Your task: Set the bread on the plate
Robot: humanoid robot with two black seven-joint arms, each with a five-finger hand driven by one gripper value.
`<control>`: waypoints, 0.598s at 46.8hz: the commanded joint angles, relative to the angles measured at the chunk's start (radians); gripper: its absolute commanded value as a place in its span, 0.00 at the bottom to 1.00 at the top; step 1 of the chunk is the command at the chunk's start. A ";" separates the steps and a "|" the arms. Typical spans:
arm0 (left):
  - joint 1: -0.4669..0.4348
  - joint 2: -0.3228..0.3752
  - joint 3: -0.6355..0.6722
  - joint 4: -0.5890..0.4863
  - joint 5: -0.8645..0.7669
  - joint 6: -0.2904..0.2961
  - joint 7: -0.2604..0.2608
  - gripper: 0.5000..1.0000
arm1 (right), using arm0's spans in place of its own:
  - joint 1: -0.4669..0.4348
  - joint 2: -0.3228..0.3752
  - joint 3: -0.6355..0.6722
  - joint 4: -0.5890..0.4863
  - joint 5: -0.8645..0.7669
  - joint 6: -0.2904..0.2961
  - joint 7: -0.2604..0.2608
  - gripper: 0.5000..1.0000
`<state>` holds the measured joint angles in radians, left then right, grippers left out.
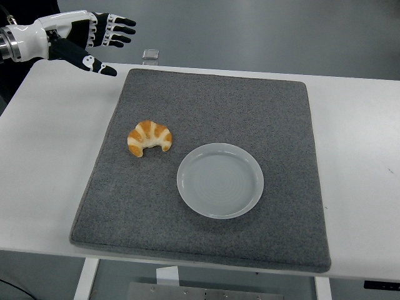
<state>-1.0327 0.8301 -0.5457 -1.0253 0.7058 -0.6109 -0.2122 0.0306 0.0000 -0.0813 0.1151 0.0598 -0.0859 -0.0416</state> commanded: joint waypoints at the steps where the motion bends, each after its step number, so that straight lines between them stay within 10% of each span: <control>1: 0.000 0.000 0.003 -0.012 0.047 0.000 -0.019 0.98 | 0.000 0.000 0.000 0.000 0.000 0.000 0.000 0.90; 9: 0.013 0.000 0.009 -0.045 0.178 0.003 -0.049 0.96 | 0.000 0.000 0.002 0.000 0.000 0.000 0.000 0.90; 28: 0.149 -0.012 0.015 -0.180 0.429 0.309 -0.056 0.96 | 0.000 0.000 0.002 0.000 0.000 0.000 0.000 0.90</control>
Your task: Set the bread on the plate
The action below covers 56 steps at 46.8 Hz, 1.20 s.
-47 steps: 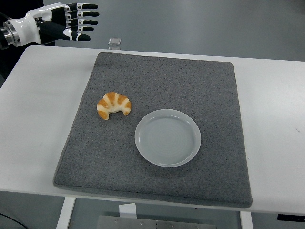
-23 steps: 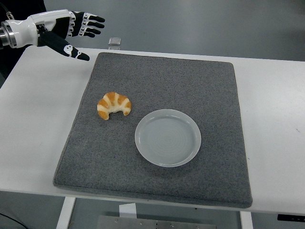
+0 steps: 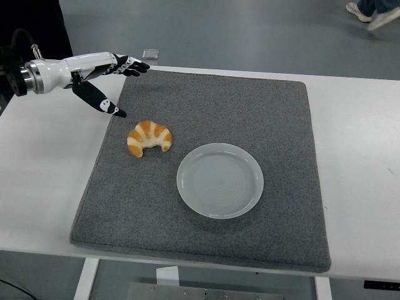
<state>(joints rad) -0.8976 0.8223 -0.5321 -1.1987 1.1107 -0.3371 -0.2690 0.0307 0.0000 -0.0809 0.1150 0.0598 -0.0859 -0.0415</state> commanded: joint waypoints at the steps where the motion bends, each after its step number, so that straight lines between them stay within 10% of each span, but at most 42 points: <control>1: 0.017 -0.006 0.004 -0.007 0.029 0.043 0.001 0.96 | 0.000 0.000 0.000 0.000 0.000 0.000 0.000 0.90; 21: 0.046 -0.110 0.201 0.004 0.164 0.371 0.002 0.97 | 0.000 0.000 0.000 0.000 0.000 0.000 0.000 0.90; 56: 0.051 -0.233 0.244 0.120 0.181 0.389 0.007 0.97 | 0.000 0.000 0.000 0.000 0.000 0.000 0.000 0.90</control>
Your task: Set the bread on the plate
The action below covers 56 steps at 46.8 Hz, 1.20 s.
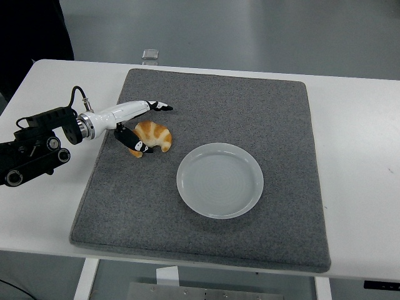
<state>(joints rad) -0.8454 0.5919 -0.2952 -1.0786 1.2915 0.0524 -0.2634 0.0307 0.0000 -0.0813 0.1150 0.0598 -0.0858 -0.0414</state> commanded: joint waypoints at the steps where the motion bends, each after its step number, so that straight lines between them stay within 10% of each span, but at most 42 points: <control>1: -0.001 -0.001 0.007 0.000 0.000 0.000 0.001 0.97 | 0.000 0.000 0.000 0.000 0.000 0.000 0.000 0.90; 31: -0.001 0.000 0.022 0.000 0.061 -0.005 0.000 0.55 | 0.000 0.000 0.000 0.000 0.000 0.000 0.000 0.90; 47: -0.007 0.005 0.022 -0.014 0.065 -0.006 -0.004 0.00 | 0.000 0.000 0.000 0.000 0.000 0.000 0.000 0.90; 56: -0.012 0.008 0.021 -0.015 0.081 -0.011 -0.004 0.00 | 0.000 0.000 0.000 0.000 0.000 0.000 0.000 0.90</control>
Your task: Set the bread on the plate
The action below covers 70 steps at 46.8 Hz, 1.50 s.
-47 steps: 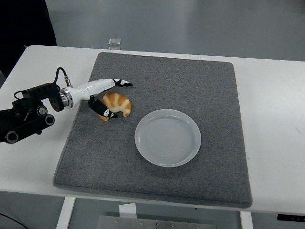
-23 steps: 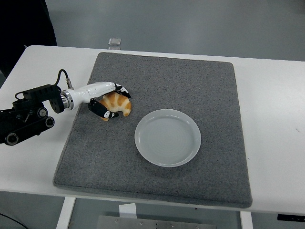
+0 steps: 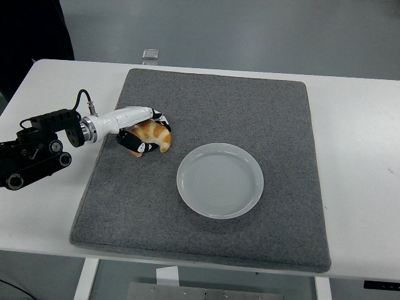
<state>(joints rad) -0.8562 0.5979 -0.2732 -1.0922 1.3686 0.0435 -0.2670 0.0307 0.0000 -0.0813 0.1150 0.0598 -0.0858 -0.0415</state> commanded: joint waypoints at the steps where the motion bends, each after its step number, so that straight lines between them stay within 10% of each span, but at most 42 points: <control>1: -0.001 0.003 0.000 -0.003 0.007 -0.002 0.000 0.00 | 0.000 0.000 0.000 0.000 0.000 0.000 0.000 0.90; 26: -0.121 0.079 -0.038 -0.029 0.009 -0.013 0.000 0.00 | 0.000 0.000 0.000 0.000 0.000 0.000 0.000 0.90; 56: -0.409 0.158 -0.106 -0.034 -0.095 -0.332 0.000 0.00 | 0.000 0.000 0.000 0.000 0.000 0.000 0.000 0.90; 70: -0.472 0.143 -0.112 -0.164 -0.137 -0.381 0.002 0.00 | 0.000 0.000 0.000 0.000 0.000 0.000 0.000 0.90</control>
<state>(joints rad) -1.3148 0.7460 -0.3863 -1.2333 1.2321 -0.3370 -0.2668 0.0307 0.0000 -0.0813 0.1150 0.0598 -0.0859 -0.0414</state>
